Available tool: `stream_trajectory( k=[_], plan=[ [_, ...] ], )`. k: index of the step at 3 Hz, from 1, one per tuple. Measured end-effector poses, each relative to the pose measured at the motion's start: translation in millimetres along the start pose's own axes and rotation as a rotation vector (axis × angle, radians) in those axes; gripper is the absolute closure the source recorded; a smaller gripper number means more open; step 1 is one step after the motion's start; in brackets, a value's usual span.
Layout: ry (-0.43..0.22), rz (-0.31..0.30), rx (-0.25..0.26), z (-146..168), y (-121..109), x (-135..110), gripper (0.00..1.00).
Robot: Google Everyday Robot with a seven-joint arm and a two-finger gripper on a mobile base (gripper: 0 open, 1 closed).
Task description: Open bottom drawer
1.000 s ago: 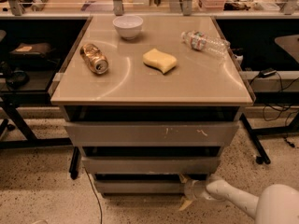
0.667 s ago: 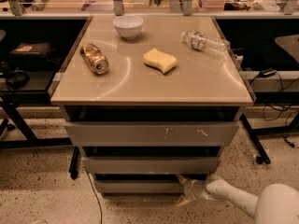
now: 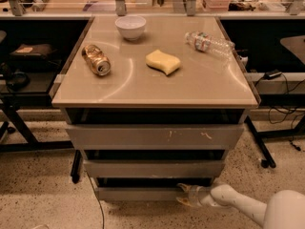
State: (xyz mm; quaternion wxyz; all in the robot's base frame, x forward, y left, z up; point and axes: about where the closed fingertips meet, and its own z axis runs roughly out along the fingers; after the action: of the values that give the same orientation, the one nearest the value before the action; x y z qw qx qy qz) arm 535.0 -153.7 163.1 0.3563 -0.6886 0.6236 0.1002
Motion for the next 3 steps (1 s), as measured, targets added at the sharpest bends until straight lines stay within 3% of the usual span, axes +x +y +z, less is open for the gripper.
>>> stream_trajectory(
  k=[1,2,3],
  plan=[
    [0.026,0.007,0.0,-18.8,6.7,7.8,0.89],
    [0.026,0.007,0.0,-23.6,4.4,3.7,0.84],
    [0.026,0.007,0.0,-23.5,4.5,3.7,0.61]
  ],
)
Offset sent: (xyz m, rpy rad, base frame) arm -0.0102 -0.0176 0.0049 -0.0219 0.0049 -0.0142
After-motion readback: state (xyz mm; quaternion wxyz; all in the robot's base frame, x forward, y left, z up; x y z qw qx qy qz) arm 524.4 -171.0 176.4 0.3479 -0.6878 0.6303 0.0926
